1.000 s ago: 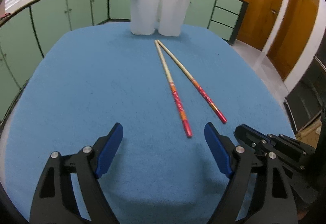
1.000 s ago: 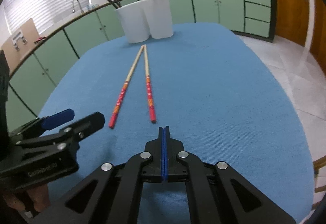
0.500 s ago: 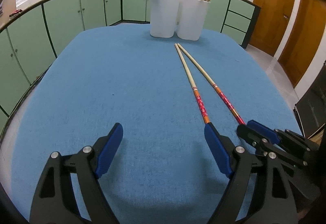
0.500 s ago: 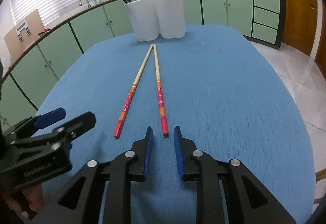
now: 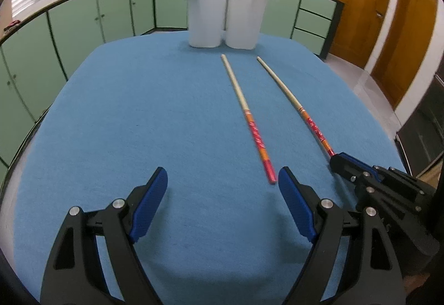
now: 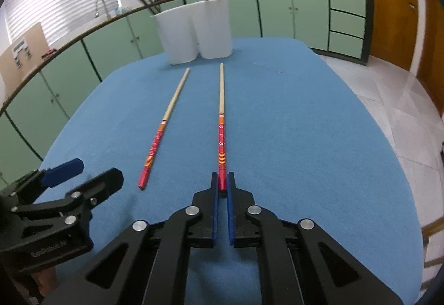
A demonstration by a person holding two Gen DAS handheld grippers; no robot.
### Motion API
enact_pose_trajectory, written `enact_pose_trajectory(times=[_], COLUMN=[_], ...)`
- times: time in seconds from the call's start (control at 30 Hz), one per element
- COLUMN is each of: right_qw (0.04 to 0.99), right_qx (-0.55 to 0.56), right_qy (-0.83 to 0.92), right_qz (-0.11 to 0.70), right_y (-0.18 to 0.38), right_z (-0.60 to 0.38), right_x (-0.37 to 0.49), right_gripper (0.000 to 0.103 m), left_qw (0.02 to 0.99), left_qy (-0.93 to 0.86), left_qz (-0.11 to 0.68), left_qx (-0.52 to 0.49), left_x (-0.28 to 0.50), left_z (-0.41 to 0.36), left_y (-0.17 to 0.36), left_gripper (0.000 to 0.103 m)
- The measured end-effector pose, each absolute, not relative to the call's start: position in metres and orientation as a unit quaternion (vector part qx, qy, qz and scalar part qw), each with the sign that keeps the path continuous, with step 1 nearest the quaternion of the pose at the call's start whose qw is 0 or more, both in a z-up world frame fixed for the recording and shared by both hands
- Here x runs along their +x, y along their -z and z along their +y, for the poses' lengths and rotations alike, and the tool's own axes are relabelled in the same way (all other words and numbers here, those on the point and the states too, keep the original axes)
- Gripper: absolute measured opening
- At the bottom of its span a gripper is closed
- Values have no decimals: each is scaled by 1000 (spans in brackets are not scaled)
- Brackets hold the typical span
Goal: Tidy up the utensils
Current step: 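Grasp a red chopstick with the right tool while the left tool grasps the other red chopstick, then carry both red chopsticks up to the white holder and open both tools to drop them in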
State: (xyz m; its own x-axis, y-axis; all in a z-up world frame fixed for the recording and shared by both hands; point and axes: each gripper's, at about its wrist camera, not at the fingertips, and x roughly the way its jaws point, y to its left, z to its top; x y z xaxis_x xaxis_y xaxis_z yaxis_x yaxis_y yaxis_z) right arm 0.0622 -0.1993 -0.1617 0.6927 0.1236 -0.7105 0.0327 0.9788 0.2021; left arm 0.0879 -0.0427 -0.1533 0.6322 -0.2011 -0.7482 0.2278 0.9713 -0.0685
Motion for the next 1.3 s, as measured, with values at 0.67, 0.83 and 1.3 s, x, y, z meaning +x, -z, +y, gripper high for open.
enact_pose_trajectory(times=[0.67, 0.83, 1.3], right_qw=[916, 917, 939], right_qx=[126, 128, 96], right_qy=[-11, -10, -8], right_qz=[380, 378, 329], right_y=[157, 156, 103], right_z=[-224, -225, -226], right_x=[52, 51, 45], right_gripper=[5, 5, 5], left_qw=[901, 902, 939], left_qy=[124, 127, 115], left_qz=[413, 412, 319], left_qx=[36, 26, 64], left_x=[88, 90, 70], left_z=[-77, -73, -61], left_y=[167, 165, 96], left_gripper=[6, 5, 5])
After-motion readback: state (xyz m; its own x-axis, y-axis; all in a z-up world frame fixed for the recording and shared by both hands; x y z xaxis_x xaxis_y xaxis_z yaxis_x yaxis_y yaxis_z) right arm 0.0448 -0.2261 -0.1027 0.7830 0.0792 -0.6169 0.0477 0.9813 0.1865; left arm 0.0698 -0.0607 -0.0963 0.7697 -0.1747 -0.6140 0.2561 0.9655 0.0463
